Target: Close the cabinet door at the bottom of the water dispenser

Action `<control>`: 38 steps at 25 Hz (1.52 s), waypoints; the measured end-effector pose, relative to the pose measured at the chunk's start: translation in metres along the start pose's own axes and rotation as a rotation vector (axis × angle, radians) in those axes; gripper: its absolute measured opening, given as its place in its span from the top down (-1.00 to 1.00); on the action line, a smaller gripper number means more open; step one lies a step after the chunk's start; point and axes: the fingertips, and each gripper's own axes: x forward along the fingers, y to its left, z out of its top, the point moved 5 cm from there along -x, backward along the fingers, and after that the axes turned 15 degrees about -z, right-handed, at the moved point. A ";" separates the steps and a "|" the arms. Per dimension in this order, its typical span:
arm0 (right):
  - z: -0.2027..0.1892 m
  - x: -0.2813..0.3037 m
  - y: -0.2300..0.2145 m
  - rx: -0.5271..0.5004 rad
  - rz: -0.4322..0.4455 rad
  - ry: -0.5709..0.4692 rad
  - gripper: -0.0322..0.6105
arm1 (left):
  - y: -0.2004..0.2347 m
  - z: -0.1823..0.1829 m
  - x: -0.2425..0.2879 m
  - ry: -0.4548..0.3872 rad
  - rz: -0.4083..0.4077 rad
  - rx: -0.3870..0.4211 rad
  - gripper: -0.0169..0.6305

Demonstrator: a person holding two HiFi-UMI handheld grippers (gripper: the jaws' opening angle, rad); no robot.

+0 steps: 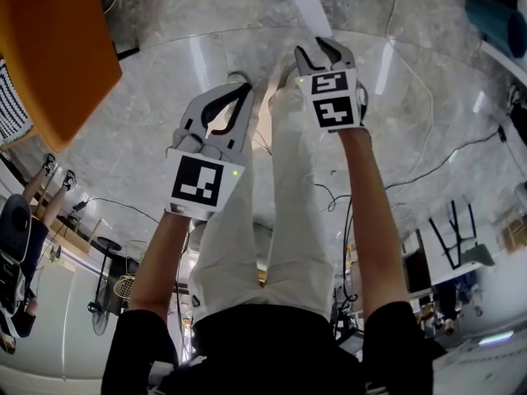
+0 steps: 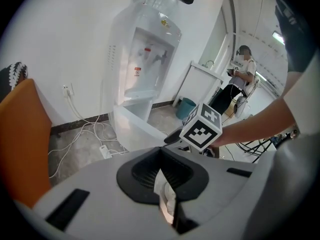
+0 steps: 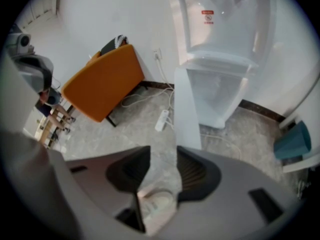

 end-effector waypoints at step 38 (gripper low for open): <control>0.006 0.015 -0.092 0.075 -0.147 -0.061 0.37 | -0.002 0.030 0.061 0.022 -0.026 0.007 0.91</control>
